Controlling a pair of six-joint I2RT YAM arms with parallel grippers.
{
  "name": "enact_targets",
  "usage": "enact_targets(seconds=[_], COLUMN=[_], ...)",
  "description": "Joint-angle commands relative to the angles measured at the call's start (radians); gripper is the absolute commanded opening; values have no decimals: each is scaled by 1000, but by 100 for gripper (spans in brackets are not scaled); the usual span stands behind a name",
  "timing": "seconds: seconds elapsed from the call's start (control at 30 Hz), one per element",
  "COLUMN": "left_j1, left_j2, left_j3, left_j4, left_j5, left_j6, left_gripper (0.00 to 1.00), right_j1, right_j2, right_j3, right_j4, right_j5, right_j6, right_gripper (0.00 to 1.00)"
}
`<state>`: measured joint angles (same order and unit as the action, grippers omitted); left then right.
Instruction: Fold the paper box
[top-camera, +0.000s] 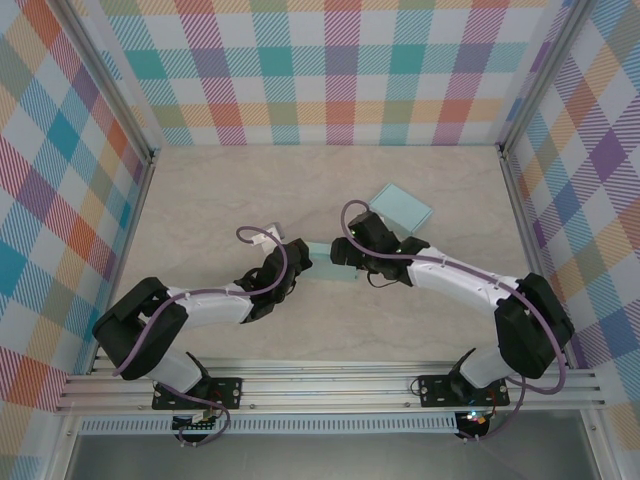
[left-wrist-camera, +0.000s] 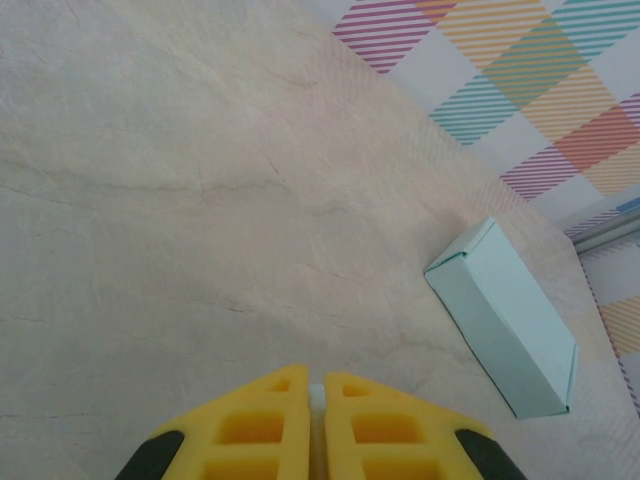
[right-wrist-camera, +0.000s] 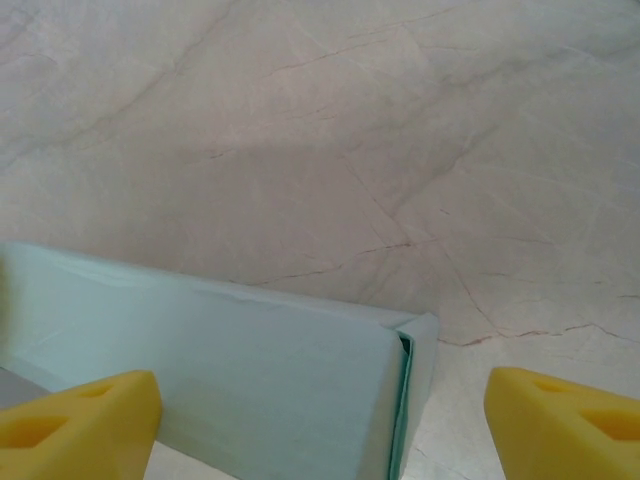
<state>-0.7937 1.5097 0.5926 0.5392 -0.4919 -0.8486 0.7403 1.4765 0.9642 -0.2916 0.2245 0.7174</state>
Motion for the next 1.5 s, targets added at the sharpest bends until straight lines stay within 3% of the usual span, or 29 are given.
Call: enact_targets(seconds=[0.0,0.3,0.57,0.67,0.73,1.03,1.13,1.47], left_j1=[-17,-9,27,46,51,53,54,53], left_j2=[81,113,121,119,117,121,122,128], left_j3=[-56,-77,-139,-168,-181,-162,-156,-140], left_j4=[-263,-222,-161,-144,-147,-165,-175,-193], left_j5=[43,98,173,195,197,202,197,199], left_j6=[-8,-33,-59,-74,-76,-61,-60,-59], left_gripper=[9,9,15,15,15,13,12,11], right_j1=[-23,-68,-94,-105,-115,-182,-205,-268], right_j2=[-7,-66,-94,-91,-92,-131,-142,-103], right_j3=[-64,-250,-378,-409,-421,-448,-447,-503], right_j4=[34,239,426,459,463,568,565,672], right_j5=[-44,-134,-177,-172,-171,-324,-357,-473], right_j6=[11,34,48,57,60,85,88,104], right_gripper=[77,51,41,42,54,56,65,60])
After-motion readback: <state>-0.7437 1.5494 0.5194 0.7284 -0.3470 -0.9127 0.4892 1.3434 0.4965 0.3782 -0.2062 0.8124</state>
